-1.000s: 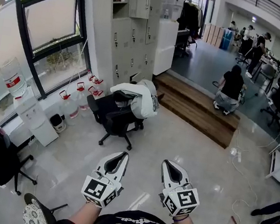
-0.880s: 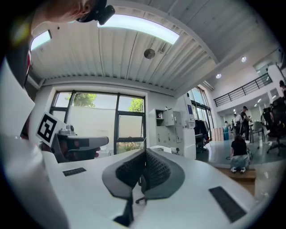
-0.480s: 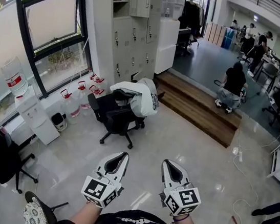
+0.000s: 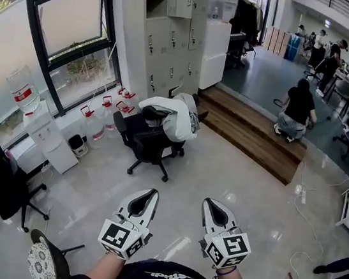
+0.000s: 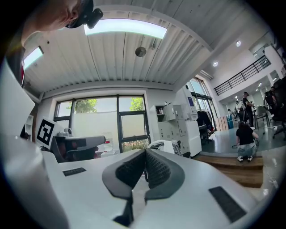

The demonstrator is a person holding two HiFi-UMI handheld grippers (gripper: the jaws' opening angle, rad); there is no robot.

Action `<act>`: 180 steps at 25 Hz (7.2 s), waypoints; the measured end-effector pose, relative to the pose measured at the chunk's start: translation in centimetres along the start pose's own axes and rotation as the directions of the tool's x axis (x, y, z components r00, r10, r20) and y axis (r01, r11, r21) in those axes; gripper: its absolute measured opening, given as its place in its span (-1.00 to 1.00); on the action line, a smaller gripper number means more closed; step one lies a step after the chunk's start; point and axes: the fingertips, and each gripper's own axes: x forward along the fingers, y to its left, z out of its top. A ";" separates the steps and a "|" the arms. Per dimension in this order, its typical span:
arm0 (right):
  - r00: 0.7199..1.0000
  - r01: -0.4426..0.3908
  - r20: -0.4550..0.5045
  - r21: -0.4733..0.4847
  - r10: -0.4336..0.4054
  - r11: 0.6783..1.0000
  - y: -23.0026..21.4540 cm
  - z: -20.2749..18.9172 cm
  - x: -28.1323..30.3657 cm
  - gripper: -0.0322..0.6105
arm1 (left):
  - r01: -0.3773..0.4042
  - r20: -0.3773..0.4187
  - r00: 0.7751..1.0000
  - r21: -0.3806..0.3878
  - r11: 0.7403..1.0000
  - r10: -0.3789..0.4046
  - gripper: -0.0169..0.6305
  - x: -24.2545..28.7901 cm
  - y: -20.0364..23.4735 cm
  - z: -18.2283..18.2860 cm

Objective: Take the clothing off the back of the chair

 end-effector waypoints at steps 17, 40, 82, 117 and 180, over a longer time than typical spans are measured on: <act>0.999 0.013 -0.053 0.027 -0.012 1.000 -4.0 -2.3 4.5 -0.90 | 0.012 -0.038 0.999 -0.027 1.000 -0.013 -0.85 5.7 3.6 -3.1; 0.999 0.041 -0.029 -0.031 -0.042 0.999 -7.4 1.9 32.5 -0.90 | 0.066 0.025 0.998 -0.058 0.996 -0.065 -0.85 21.3 27.7 -1.9; 0.999 -0.042 -0.011 0.004 0.042 0.999 -16.4 3.7 42.9 -0.89 | 0.207 0.064 0.973 0.172 0.963 -0.221 -0.03 35.4 30.3 -0.8; 1.000 0.011 0.008 0.039 -0.011 0.999 -22.4 3.9 44.7 -0.89 | 0.704 -0.643 0.702 0.557 0.441 -0.306 0.01 47.5 31.3 -14.3; 0.996 -0.088 0.005 0.097 0.087 0.991 -24.2 3.1 45.2 -0.89 | 0.587 -0.367 0.748 -0.023 0.809 -0.553 -0.71 47.4 30.8 -7.1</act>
